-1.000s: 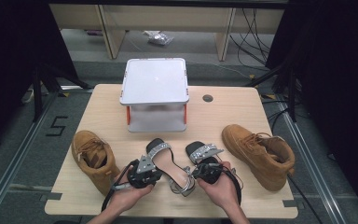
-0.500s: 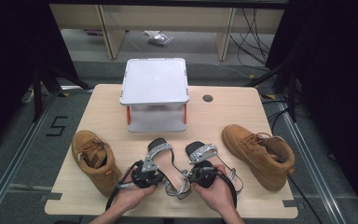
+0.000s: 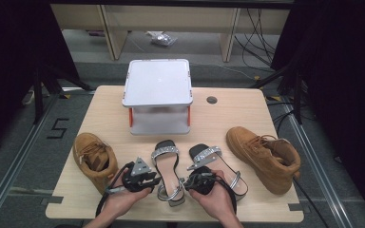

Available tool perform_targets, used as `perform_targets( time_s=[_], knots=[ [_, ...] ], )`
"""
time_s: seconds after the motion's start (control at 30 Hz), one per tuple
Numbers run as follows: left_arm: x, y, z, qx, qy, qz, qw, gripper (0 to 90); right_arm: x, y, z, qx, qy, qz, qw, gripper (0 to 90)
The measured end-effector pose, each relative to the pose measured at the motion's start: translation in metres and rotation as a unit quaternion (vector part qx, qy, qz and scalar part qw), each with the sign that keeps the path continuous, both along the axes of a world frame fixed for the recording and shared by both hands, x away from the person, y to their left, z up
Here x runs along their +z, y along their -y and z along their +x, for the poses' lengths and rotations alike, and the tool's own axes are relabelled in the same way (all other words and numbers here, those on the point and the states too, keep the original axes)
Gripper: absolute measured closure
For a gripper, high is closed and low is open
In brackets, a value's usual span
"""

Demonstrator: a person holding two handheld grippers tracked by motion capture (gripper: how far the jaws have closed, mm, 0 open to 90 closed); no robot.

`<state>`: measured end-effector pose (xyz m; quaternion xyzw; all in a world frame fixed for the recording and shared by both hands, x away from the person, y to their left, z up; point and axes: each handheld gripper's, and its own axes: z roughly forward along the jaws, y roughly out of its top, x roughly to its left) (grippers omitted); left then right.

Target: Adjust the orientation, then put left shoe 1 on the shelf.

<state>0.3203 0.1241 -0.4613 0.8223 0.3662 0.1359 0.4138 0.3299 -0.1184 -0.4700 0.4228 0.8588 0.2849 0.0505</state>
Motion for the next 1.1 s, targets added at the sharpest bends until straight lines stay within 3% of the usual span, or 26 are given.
perform_targets(
  time_s=[0.07, 0.13, 0.2, 0.23, 0.27, 0.3, 0.33, 0.43, 0.67, 0.87, 0.97, 1.0, 1.03, 1.07, 1.1],
  knots=[
    [0.019, -0.006, -0.001, 0.002, 0.025, -0.019, 0.9995, 56.0, 0.004, 0.006, 0.002, -0.013, 0.003, -0.001, 0.9999, 73.1],
    [0.040, -0.012, 0.000, 0.013, 0.057, -0.038, 0.9976, 50.9, 0.007, 0.011, 0.004, -0.019, 0.012, 0.006, 0.9997, 70.8],
    [0.062, -0.019, 0.001, 0.013, 0.088, -0.062, 0.9941, 46.6, 0.010, 0.016, 0.004, -0.028, 0.016, 0.012, 0.9994, 68.4],
    [0.081, -0.027, 0.006, 0.019, 0.120, -0.078, 0.9895, 43.7, 0.012, 0.018, 0.005, -0.035, 0.014, 0.016, 0.9992, 66.1],
    [0.089, -0.031, 0.012, 0.029, 0.139, -0.080, 0.9867, 42.7, 0.013, 0.020, 0.006, -0.031, 0.015, 0.017, 0.9993, 65.1],
    [0.089, -0.031, 0.012, 0.029, 0.139, -0.080, 0.9867, 41.4, 0.013, 0.020, 0.006, -0.031, 0.015, 0.017, 0.9993, 65.1],
    [0.095, -0.036, 0.019, 0.043, 0.151, -0.076, 0.9846, 40.7, 0.013, 0.021, 0.007, -0.035, 0.013, 0.023, 0.9991, 62.5],
    [0.109, -0.056, 0.056, 0.084, 0.173, -0.057, 0.9797, 40.8, 0.013, 0.023, 0.007, -0.036, 0.006, 0.027, 0.9990, 59.8],
    [0.114, -0.076, 0.110, 0.105, 0.172, -0.072, 0.9769, 47.5, 0.009, 0.022, 0.007, -0.047, 0.004, 0.042, 0.9980, 55.8],
    [0.117, -0.081, 0.142, 0.112, 0.152, -0.085, 0.9783, 55.4, 0.011, 0.020, 0.010, -0.050, 0.001, 0.042, 0.9979, 53.8],
    [0.120, -0.079, 0.159, 0.117, 0.140, -0.088, 0.9794, 65.2, 0.012, 0.021, 0.014, -0.053, 0.007, 0.045, 0.9976, 53.1],
    [0.120, -0.078, 0.163, 0.116, 0.133, -0.091, 0.9800, 74.5, 0.013, 0.021, 0.015, -0.057, 0.005, 0.047, 0.9973, 52.9],
    [0.120, -0.076, 0.169, 0.117, 0.130, -0.086, 0.9808, 79.4, 0.014, 0.021, 0.016, -0.059, 0.005, 0.048, 0.9971, 52.8],
    [0.120, -0.073, 0.179, 0.129, 0.129, -0.052, 0.9818, 84.2, 0.014, 0.022, 0.016, -0.057, 0.005, 0.049, 0.9972, 52.8],
    [0.120, -0.073, 0.179, 0.129, 0.129, -0.052, 0.9818, 87.3, 0.014, 0.021, 0.017, -0.058, 0.005, 0.049, 0.9971, 52.7]
  ],
)
